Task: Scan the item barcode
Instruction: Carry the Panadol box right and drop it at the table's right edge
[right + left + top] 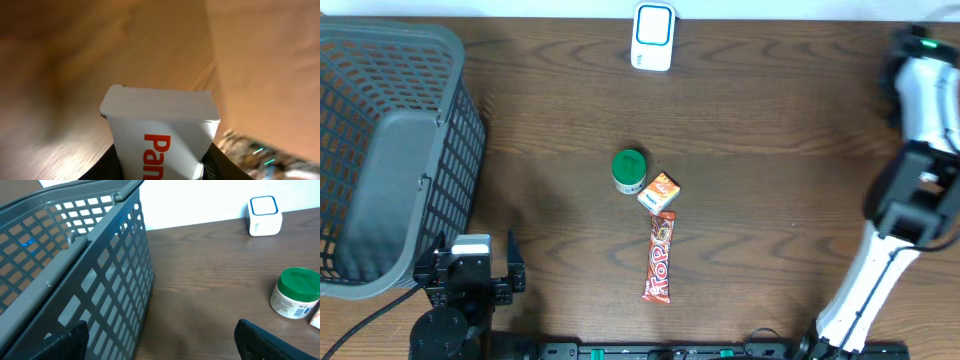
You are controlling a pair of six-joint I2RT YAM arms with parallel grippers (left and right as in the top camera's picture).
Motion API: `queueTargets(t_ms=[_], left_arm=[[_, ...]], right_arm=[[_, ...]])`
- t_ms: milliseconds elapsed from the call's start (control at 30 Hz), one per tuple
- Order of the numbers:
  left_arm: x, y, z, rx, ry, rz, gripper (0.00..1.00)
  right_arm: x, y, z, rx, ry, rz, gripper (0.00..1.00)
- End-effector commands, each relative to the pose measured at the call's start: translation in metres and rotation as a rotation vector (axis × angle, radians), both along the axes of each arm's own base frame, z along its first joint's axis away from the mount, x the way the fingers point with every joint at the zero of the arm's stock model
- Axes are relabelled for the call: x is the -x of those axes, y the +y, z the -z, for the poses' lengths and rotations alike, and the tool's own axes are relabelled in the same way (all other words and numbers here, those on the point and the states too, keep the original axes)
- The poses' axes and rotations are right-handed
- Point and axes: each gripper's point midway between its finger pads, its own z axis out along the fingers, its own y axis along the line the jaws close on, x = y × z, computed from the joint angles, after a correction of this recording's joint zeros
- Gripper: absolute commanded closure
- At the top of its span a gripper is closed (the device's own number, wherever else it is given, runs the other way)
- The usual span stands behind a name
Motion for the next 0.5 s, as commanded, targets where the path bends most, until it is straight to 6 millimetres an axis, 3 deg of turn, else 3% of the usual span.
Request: queueTargets(t_ms=[0,100,200,233,267,300,467], left_arm=[[0.0,0.0,-0.001,0.011,-0.007,0.0,0.08],[0.0,0.0,-0.001,0.011,-0.007,0.0,0.08],[0.0,0.0,-0.001,0.011,-0.007,0.0,0.08],[0.0,0.0,-0.001,0.011,-0.007,0.0,0.08],[0.0,0.0,-0.001,0.011,-0.007,0.0,0.08],[0.0,0.0,-0.001,0.011,-0.007,0.0,0.08],[0.0,0.0,-0.001,0.011,-0.007,0.0,0.08]], right_arm=[[0.022,-0.019,0.018,-0.148,-0.112,0.142,0.99],[0.036,-0.033,0.024,-0.2,-0.142,0.197,0.98],[0.045,-0.039,0.029,-0.24,-0.174,0.243,0.89],[0.046,-0.039,0.03,-0.249,-0.185,0.26,0.79],[0.047,-0.037,0.033,-0.286,-0.205,0.277,0.18],[0.046,-0.035,0.035,-0.312,-0.217,0.281,0.01],[0.037,-0.031,0.021,-0.31,-0.266,0.267,0.01]])
